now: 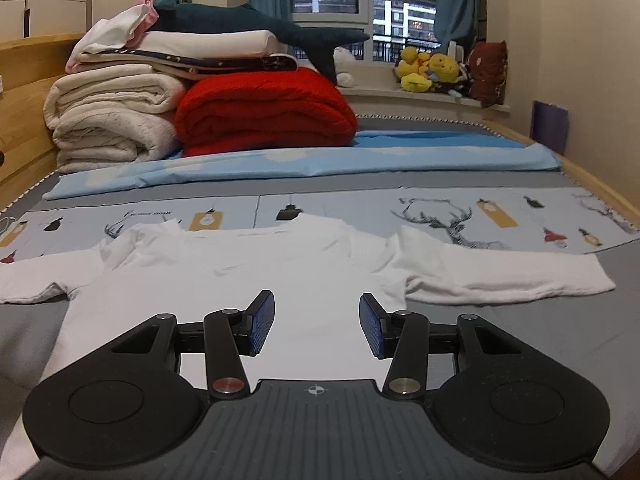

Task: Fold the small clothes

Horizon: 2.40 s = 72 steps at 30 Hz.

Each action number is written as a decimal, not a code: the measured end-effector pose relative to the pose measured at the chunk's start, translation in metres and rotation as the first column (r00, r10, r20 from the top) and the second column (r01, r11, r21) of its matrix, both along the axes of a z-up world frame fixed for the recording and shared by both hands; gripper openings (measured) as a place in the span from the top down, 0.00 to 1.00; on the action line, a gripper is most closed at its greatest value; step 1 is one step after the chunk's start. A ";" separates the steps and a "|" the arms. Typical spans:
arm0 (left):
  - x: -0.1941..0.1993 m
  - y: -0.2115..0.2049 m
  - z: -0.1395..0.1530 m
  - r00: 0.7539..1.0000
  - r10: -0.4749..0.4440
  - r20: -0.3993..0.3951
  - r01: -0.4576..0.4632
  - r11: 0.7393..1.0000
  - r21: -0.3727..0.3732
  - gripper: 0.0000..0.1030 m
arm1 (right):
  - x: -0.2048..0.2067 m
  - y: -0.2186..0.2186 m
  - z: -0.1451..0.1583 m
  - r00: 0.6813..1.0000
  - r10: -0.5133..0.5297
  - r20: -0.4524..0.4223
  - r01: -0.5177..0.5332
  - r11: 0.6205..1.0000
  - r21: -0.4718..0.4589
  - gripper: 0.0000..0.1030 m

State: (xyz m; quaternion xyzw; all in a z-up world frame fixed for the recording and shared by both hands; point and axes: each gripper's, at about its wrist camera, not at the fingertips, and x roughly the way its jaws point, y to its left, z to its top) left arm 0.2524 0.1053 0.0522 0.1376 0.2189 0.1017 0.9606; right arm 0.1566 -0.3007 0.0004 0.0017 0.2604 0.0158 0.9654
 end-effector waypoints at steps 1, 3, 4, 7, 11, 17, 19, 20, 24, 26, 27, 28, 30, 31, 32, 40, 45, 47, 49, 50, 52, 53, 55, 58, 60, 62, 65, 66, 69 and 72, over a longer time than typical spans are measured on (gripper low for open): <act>0.009 0.001 -0.010 0.997 0.016 -0.070 -0.014 1.000 0.023 0.31 | 0.000 0.000 0.001 1.000 -0.002 0.009 0.002 1.000 -0.010 0.53; 0.026 0.004 -0.021 0.990 0.056 -0.127 -0.044 0.995 0.090 0.31 | 0.000 0.000 0.006 1.000 -0.005 0.030 0.006 0.999 -0.033 0.53; 0.031 0.007 -0.023 0.990 0.063 -0.127 -0.052 0.995 0.089 0.32 | 0.002 0.000 0.010 0.999 0.003 0.033 -0.002 0.999 -0.041 0.53; 0.041 0.022 -0.024 0.992 0.059 -0.114 -0.060 0.998 -0.011 0.32 | 0.015 0.005 0.031 0.999 0.017 0.041 -0.015 0.999 -0.045 0.53; 0.046 0.030 -0.034 0.990 0.061 -0.130 -0.074 0.993 -0.095 0.52 | 0.050 0.022 0.066 0.997 0.022 0.071 -0.022 1.000 -0.014 0.53; 0.047 0.019 -0.047 0.976 0.108 -0.191 -0.147 0.969 -0.200 0.71 | 0.098 0.062 0.088 0.981 0.100 0.168 -0.102 0.995 -0.001 0.53; 0.044 0.011 -0.050 0.976 0.103 -0.189 -0.137 0.976 -0.172 0.71 | 0.105 0.071 0.077 0.973 0.122 0.196 -0.124 0.992 -0.007 0.55; 0.042 0.009 -0.051 0.976 0.103 -0.192 -0.136 0.976 -0.168 0.71 | 0.105 0.072 0.071 0.970 0.126 0.206 -0.127 0.992 -0.009 0.56; 0.043 0.011 -0.053 0.967 0.137 -0.215 -0.193 0.945 -0.266 0.71 | 0.112 0.076 0.031 0.992 0.093 0.085 -0.094 0.996 0.007 0.72; 0.046 0.012 -0.051 0.961 0.152 -0.232 -0.220 0.927 -0.304 0.71 | 0.116 0.077 0.026 0.992 0.112 0.060 -0.116 0.991 0.060 0.72; 0.047 0.011 -0.049 0.957 0.159 -0.243 -0.233 0.918 -0.320 0.71 | 0.115 0.079 0.025 0.990 0.126 0.063 -0.129 0.990 0.059 0.72; 0.048 0.011 -0.046 0.956 0.158 -0.248 -0.238 0.912 -0.336 0.71 | 0.114 0.082 0.024 0.987 0.141 0.072 -0.144 0.988 0.046 0.72; 0.050 0.011 -0.038 0.962 0.142 -0.233 -0.221 0.907 -0.358 0.71 | 0.112 0.085 0.024 0.984 0.156 0.089 -0.158 0.987 0.017 0.72; 0.051 0.011 -0.035 0.966 0.138 -0.220 -0.211 0.910 -0.356 0.71 | 0.111 0.084 0.024 0.983 0.161 0.087 -0.163 0.986 0.018 0.72; 0.051 0.012 -0.034 0.970 0.134 -0.202 -0.199 0.914 -0.354 0.71 | 0.113 0.083 0.024 0.982 0.167 0.084 -0.170 0.985 0.027 0.72; 0.068 0.055 -0.070 0.947 0.174 -0.271 -0.272 0.883 -0.382 0.71 | 0.132 0.076 0.011 0.985 0.164 0.050 -0.167 0.984 0.056 0.92; 0.078 0.109 -0.080 0.915 0.251 -0.316 -0.369 0.836 -0.406 0.66 | 0.151 0.077 0.004 0.981 0.194 0.020 -0.194 0.980 0.036 0.91; 0.079 0.135 -0.085 0.888 0.303 -0.344 -0.436 0.793 -0.426 0.47 | 0.160 0.077 0.000 0.981 0.195 -0.010 -0.194 0.980 0.046 0.91; 0.079 0.163 -0.091 0.847 0.378 -0.375 -0.517 0.749 -0.414 0.25 | 0.169 0.078 -0.004 0.980 0.196 -0.034 -0.194 0.979 0.062 0.91; 0.078 0.177 -0.093 0.824 0.414 -0.386 -0.554 0.729 -0.401 0.19 | 0.173 0.079 -0.007 0.979 0.197 -0.044 -0.194 0.979 0.063 0.91; 0.076 0.205 -0.100 0.773 0.479 -0.417 -0.627 0.678 -0.383 0.18 | 0.179 0.083 -0.013 0.978 0.200 -0.064 -0.197 0.979 0.060 0.91; 0.074 0.218 -0.104 0.752 0.499 -0.431 -0.654 0.648 -0.389 0.18 | 0.182 0.085 -0.016 0.976 0.205 -0.078 -0.200 0.978 0.058 0.91; 0.067 0.246 -0.112 0.707 0.535 -0.462 -0.706 0.569 -0.422 0.18 | 0.186 0.088 -0.023 0.972 0.211 -0.101 -0.206 0.977 0.056 0.91; 0.057 0.278 -0.124 0.647 0.569 -0.508 -0.763 0.464 -0.451 0.19 | 0.192 0.092 -0.032 0.965 0.223 -0.139 -0.218 0.975 0.048 0.91; 0.054 0.290 -0.130 0.622 0.579 -0.526 -0.781 0.412 -0.470 0.20 | 0.194 0.094 -0.036 0.962 0.224 -0.155 -0.220 0.974 0.043 0.91; 0.052 0.299 -0.138 0.609 0.572 -0.549 -0.789 0.365 -0.495 0.31 | 0.196 0.097 -0.039 0.959 0.230 -0.167 -0.226 0.973 0.045 0.91; 0.054 0.298 -0.138 0.606 0.589 -0.535 -0.792 0.382 -0.477 0.77 | 0.196 0.102 -0.043 0.955 0.239 -0.177 -0.237 0.971 0.034 0.91; 0.056 0.297 -0.137 0.613 0.585 -0.531 -0.788 0.400 -0.468 0.89 | 0.196 0.103 -0.043 0.953 0.243 -0.181 -0.241 0.970 0.031 0.91; 0.056 0.292 -0.131 0.626 0.590 -0.510 -0.777 0.411 -0.477 0.96 | 0.194 0.107 -0.042 0.951 0.248 -0.187 -0.248 0.968 0.028 0.91; 0.063 0.269 -0.109 0.669 0.594 -0.447 -0.741 0.482 -0.468 0.96 | 0.191 0.108 -0.038 0.950 0.252 -0.184 -0.253 0.967 0.022 0.91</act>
